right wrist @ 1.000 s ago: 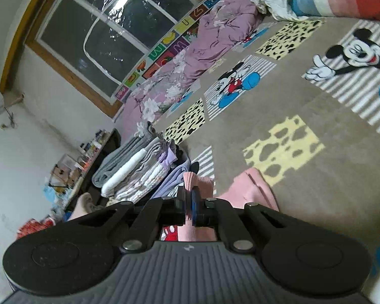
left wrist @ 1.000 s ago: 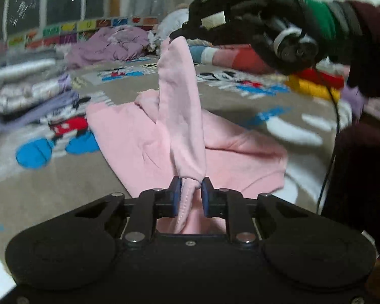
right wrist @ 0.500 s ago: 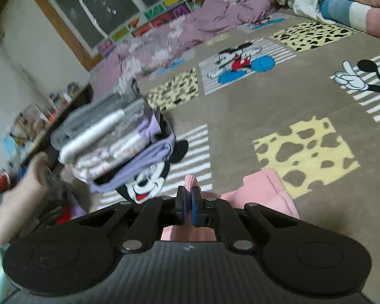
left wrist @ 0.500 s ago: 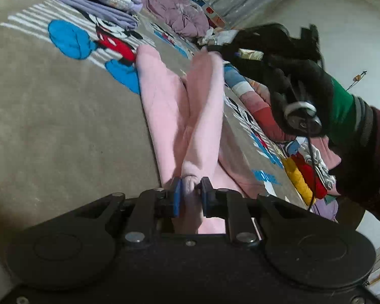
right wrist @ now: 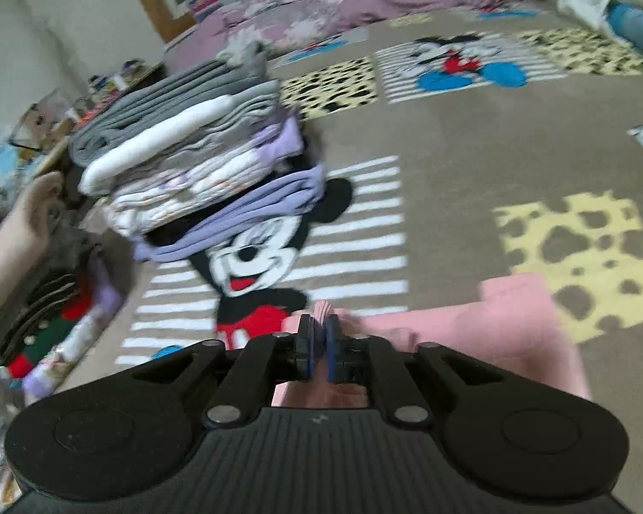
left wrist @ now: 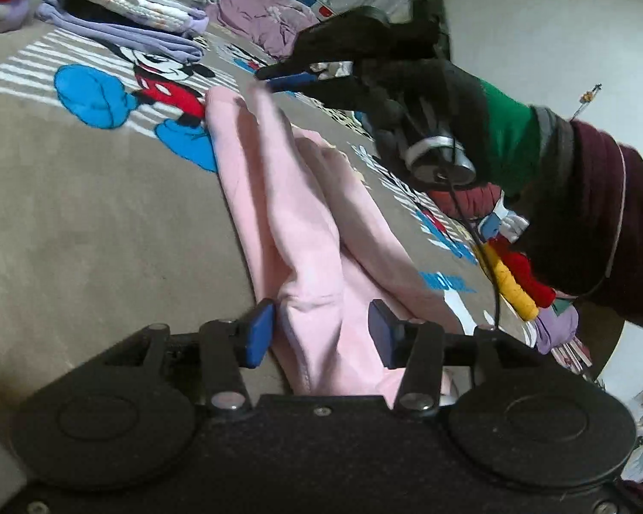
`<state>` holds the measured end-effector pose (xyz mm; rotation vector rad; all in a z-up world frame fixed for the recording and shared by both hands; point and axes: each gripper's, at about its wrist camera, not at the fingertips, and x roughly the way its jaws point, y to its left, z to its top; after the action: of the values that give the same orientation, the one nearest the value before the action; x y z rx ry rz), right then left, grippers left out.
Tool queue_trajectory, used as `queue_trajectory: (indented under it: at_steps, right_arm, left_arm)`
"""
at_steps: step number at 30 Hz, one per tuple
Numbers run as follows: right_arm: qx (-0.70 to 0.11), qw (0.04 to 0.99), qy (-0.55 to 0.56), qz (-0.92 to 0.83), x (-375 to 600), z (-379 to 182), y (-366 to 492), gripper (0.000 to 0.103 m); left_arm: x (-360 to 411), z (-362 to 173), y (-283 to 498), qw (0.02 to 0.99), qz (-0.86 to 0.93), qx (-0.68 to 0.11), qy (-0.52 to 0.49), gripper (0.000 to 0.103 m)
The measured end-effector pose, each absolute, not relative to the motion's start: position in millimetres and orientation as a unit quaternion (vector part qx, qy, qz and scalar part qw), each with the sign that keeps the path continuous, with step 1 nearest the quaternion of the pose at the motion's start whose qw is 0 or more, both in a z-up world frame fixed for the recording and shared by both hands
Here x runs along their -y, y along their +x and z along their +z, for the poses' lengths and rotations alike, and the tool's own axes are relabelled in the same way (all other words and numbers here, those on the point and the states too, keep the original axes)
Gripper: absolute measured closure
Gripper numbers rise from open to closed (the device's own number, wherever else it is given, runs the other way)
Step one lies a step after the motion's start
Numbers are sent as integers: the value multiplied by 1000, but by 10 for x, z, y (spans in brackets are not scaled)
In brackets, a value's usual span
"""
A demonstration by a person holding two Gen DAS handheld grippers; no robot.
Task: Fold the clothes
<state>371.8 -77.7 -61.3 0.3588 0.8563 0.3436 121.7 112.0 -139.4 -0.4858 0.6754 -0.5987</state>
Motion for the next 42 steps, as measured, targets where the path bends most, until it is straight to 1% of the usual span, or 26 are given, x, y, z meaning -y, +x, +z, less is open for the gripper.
queue_trajectory:
  at_steps: [1, 4, 5, 6, 8, 10, 13, 20, 21, 22, 23, 26, 27, 28, 30, 35, 37, 40, 42]
  right_arm:
    - [-412, 877, 175, 173, 771, -616, 3726, 87]
    - [-380, 883, 202, 188, 983, -509, 3653, 73]
    - [-372, 887, 201, 186, 1058, -484, 3627, 64]
    - [-365, 891, 199, 185, 1129, -465, 3603, 62]
    - [-370, 891, 182, 189, 1220, -488, 3586, 62]
    - [-385, 886, 171, 192, 1240, -556, 3624, 62]
    - [-397, 884, 151, 196, 1219, -677, 3633, 62]
    - [-400, 878, 149, 216, 1180, -910, 3645, 63]
    - [-399, 877, 150, 223, 1169, -929, 3650, 66]
    - [-398, 876, 149, 229, 1156, -946, 3654, 73]
    - [-400, 874, 146, 234, 1134, -951, 3655, 94]
    - [-390, 876, 151, 241, 1145, -925, 3608, 94]
    - [-380, 879, 155, 244, 1168, -896, 3576, 94]
    - [-371, 881, 162, 246, 1194, -865, 3547, 94]
    - [-358, 884, 168, 248, 1246, -796, 3510, 94]
    - [-343, 890, 165, 253, 1281, -692, 3477, 94]
    - [-341, 891, 162, 253, 1271, -674, 3494, 94]
    - [-341, 893, 147, 254, 1213, -664, 3516, 94]
    - [-343, 893, 140, 254, 1157, -679, 3541, 94]
  left_arm:
    - [-1127, -1382, 1219, 874, -282, -321, -231, 56]
    - [-1221, -1391, 1278, 876, -272, -315, -244, 56]
    - [-1217, -1391, 1280, 875, -272, -313, -249, 56]
    - [-1203, -1385, 1282, 875, -272, -312, -252, 56]
    - [-1224, -1371, 1291, 874, -271, -313, -254, 58]
    - [-1213, -1395, 1322, 874, -264, -320, -253, 73]
    - [-1223, -1447, 1388, 874, -251, -333, -252, 79]
    - [-1244, -1437, 1334, 871, -257, -329, -260, 82]
    - [-1241, -1430, 1340, 871, -259, -326, -260, 83]
    - [-1241, -1404, 1323, 873, -261, -320, -259, 84]
    - [-1242, -1369, 1290, 875, -265, -313, -258, 84]
    - [-1219, -1324, 1298, 876, -277, -301, -257, 84]
    - [-1208, -1331, 1318, 873, -281, -304, -259, 85]
    - [-1187, -1354, 1343, 870, -280, -314, -257, 89]
    - [-1162, -1400, 1378, 865, -276, -329, -258, 89]
    - [-1191, -1486, 1415, 845, -279, -340, -304, 89]
    - [-1201, -1512, 1418, 843, -272, -345, -312, 89]
    - [-1252, -1491, 1353, 843, -272, -327, -331, 89]
    - [-1246, -1531, 1347, 841, -258, -343, -329, 89]
